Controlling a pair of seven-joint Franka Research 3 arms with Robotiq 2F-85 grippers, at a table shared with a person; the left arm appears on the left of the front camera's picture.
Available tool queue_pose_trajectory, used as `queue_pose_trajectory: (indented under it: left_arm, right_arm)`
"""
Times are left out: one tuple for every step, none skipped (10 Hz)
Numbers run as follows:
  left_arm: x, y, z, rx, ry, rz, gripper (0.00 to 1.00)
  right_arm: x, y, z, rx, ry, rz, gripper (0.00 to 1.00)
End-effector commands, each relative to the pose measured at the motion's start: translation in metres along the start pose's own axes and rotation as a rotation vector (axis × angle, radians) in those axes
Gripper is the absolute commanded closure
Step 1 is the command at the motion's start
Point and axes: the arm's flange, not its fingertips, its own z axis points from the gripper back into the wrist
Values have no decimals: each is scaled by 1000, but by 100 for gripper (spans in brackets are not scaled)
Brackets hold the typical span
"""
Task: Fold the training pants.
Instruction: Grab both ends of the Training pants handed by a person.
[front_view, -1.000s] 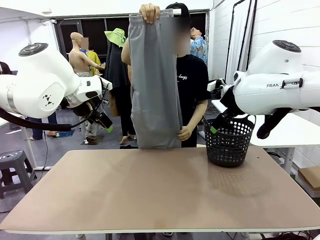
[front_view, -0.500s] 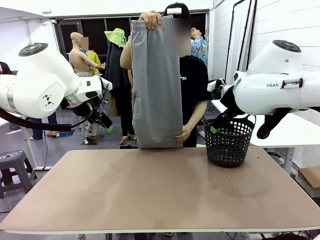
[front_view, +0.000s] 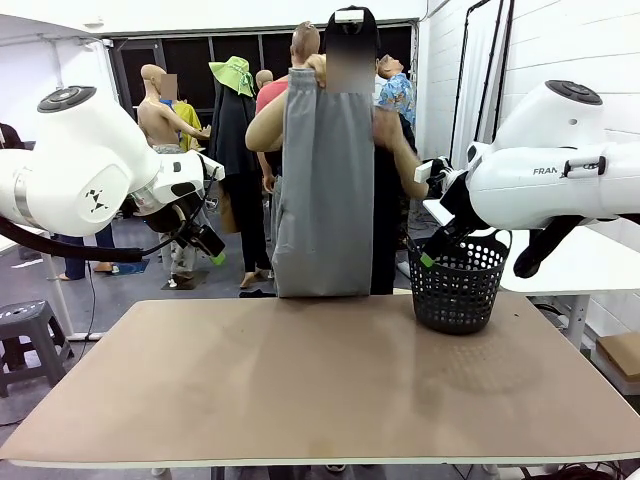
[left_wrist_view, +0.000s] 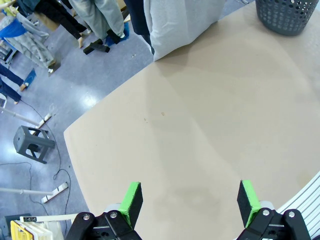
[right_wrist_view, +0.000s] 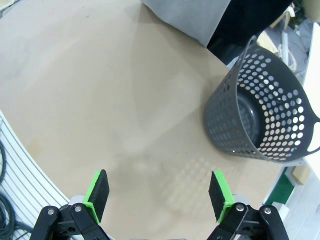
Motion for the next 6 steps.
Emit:
queue_pose_trajectory:
  left_arm:
    - [0, -1, 1, -2, -2, -1, 0]
    - [0, -1, 1, -2, -2, -1, 0]
    - [0, -1, 1, -2, -2, -1, 0]
    - [0, -1, 1, -2, -2, -1, 0]
    - [0, -1, 1, -2, -2, -1, 0]
    - [0, -1, 1, -2, -2, -1, 0]
  right_arm:
    - [1, 0, 0, -2, -5, 1, 0]
    - [1, 0, 0, -2, -5, 1, 0]
    - [1, 0, 0, -2, -5, 1, 0]
    - [1, 0, 0, -2, -5, 1, 0]
    - [1, 0, 0, -2, -5, 1, 0]
    - [1, 0, 0, -2, -5, 1, 0]
